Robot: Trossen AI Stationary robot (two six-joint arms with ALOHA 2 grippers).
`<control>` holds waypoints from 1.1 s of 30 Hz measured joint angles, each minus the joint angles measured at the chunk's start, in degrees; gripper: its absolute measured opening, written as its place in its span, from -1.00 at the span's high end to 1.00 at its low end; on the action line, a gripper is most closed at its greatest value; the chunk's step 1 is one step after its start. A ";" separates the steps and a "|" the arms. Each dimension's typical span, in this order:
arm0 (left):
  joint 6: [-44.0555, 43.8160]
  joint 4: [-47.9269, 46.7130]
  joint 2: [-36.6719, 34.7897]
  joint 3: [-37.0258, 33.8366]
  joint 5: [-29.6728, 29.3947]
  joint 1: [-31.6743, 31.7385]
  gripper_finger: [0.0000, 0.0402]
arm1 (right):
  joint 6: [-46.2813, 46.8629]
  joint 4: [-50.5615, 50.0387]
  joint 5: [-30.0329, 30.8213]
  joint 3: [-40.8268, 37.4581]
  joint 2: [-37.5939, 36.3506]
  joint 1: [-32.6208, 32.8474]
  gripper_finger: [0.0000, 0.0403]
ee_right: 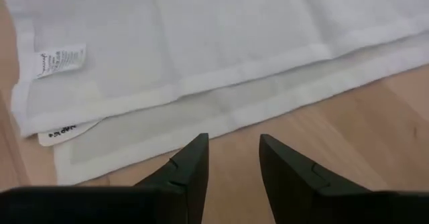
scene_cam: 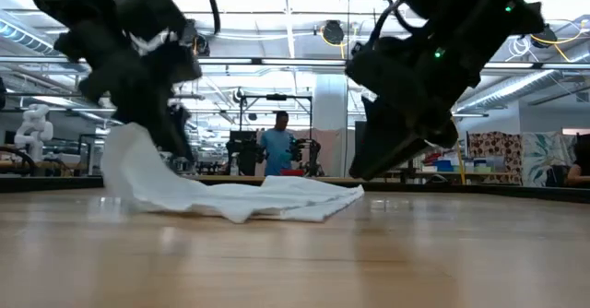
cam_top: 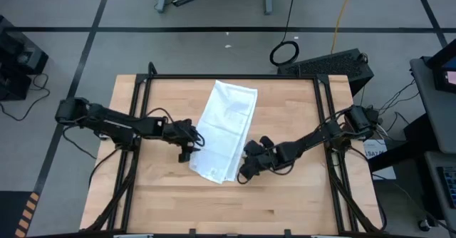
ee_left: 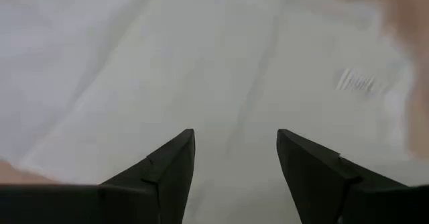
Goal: Roll towel
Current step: Roll the white towel
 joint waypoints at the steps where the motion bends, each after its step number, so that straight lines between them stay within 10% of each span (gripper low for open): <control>1: -0.77 0.95 -0.71 0.00 0.00 -0.58 -0.08 | -0.06 -0.01 0.83 0.11 0.00 0.58 0.39; 15: -0.18 29.41 8.93 0.67 -3.42 -22.73 -0.08 | -16.35 8.39 2.48 0.45 1.64 9.83 0.39; 33: 4.38 12.07 31.90 21.03 -16.35 -27.09 -0.08 | -18.18 16.10 2.68 0.47 6.36 12.05 0.39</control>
